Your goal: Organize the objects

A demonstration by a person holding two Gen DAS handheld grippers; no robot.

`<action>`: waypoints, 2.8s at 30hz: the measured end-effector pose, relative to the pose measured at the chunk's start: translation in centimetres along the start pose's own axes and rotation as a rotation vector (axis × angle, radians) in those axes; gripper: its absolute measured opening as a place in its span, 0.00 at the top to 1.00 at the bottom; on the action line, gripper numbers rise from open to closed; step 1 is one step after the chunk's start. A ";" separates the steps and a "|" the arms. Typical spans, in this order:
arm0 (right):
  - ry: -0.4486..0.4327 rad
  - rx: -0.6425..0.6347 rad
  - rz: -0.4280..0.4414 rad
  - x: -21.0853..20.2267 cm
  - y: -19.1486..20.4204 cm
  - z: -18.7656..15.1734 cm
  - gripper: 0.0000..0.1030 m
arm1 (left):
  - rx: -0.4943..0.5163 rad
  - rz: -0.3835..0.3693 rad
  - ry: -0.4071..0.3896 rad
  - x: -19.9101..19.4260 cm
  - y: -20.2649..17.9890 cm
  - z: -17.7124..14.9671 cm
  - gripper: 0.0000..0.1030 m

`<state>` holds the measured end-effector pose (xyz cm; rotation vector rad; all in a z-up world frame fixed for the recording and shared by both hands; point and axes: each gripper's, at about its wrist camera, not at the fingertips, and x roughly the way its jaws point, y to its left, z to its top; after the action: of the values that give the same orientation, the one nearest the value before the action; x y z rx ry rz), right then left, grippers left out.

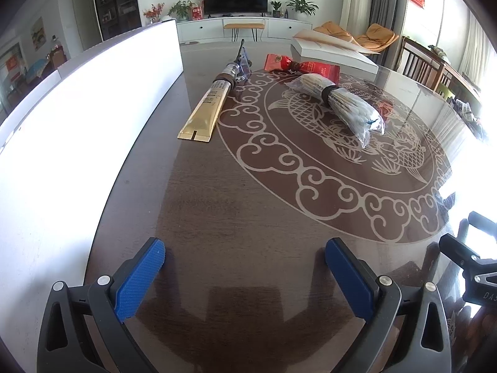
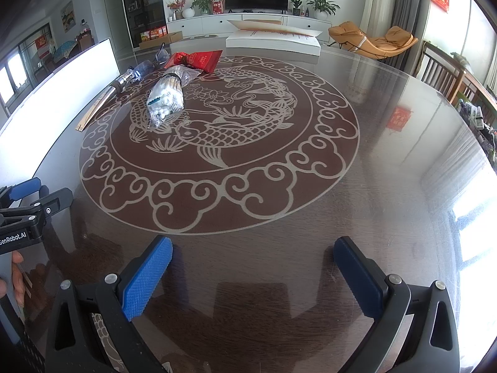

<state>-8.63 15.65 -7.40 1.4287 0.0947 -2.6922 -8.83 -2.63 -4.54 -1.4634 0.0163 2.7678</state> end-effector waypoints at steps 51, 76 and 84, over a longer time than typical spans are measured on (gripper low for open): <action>-0.042 -0.084 0.029 0.1 0.8 0.9 0.18 | 0.058 -0.048 -0.019 0.6 0.1 1.0 0.00; -0.093 -0.081 -0.023 -0.1 1.1 1.1 0.12 | 0.054 -0.050 0.023 8.1 1.7 14.2 0.74; -0.033 -0.058 -0.013 1.0 0.7 1.4 0.07 | 0.042 -0.048 -0.019 1.3 -2.0 4.0 0.75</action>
<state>-10.26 14.77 -7.41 1.3720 0.1796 -2.6988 -12.90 -0.53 -3.38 -1.4084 0.0389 2.7264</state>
